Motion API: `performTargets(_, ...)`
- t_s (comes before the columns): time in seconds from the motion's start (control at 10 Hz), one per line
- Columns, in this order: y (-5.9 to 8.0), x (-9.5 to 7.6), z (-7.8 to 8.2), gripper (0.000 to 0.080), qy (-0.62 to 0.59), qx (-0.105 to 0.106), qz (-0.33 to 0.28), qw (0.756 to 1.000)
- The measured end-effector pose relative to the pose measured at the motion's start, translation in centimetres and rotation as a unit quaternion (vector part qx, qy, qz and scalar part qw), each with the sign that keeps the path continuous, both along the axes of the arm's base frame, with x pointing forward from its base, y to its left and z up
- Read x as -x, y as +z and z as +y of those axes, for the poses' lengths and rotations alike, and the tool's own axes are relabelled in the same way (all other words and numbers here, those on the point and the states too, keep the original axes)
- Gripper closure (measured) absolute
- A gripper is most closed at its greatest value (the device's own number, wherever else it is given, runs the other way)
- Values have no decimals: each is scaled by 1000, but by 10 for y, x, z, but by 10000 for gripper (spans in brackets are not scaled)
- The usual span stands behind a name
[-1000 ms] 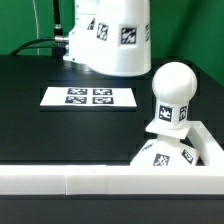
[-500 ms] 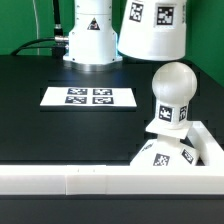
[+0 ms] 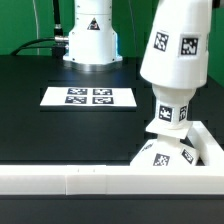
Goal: Assemble lamp
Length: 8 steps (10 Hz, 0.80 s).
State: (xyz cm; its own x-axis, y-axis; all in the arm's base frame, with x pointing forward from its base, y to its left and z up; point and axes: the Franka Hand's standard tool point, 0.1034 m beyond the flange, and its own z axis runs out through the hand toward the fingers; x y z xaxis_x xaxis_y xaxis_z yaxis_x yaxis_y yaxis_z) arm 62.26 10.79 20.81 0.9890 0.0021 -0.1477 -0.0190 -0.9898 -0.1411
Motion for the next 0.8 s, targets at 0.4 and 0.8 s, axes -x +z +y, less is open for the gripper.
performTargets(0.4, -24, 1, 0, 754, -1, 2, -2, 1000)
performTargets(0.8, -34, 4, -3, 754, 0, 2, 4, 1000)
